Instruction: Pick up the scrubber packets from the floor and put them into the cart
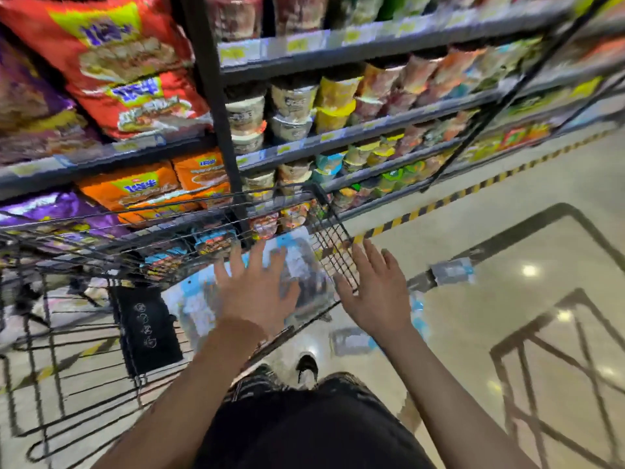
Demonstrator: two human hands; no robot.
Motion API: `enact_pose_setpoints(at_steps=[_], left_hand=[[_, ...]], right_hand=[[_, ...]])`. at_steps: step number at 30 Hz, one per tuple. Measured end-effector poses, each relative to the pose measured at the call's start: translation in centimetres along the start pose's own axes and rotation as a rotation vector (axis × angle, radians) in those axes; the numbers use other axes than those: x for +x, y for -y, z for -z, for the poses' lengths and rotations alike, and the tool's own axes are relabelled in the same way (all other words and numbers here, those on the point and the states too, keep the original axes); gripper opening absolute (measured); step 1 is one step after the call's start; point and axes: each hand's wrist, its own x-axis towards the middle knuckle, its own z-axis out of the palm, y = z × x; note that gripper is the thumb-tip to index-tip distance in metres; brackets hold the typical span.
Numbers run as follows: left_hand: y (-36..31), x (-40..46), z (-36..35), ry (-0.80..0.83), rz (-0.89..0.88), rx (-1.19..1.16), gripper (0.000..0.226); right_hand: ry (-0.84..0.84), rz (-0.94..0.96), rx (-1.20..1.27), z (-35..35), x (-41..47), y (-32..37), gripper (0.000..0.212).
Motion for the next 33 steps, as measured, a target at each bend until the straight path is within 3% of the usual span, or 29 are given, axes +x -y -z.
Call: enact_pose_setpoints(at_steps=[4, 9, 14, 22, 33], left_hand=[[-4.5, 0.8, -0.4, -0.118, -0.247, -0.022, 0.068], [-11.1, -0.4, -2.2, -0.068, -0.568, -0.007, 0.066], [-17.2, -3.1, -4.1, 0.017, -0.729, -0.011, 0.063], [-27.7, -6.9, -8.0, 0.068, -0.898, 0.081, 0.059], [-50.2, -11.0, -13.4, 0.081, -0.906, 0.166, 0.064]], right_hand=[[-0.052, -0.236, -0.073, 1.7, -4.5, -2.8, 0.067], [-0.081, -0.522, -0.094, 2.7, -13.6, -6.6, 0.074], [-0.148, -0.818, -0.159, 3.6, -23.2, -9.5, 0.072], [-0.076, -1.13, -0.145, 3.9, -33.2, -16.0, 0.083], [-0.058, -1.172, -0.093, 10.2, -40.9, -34.6, 0.073]])
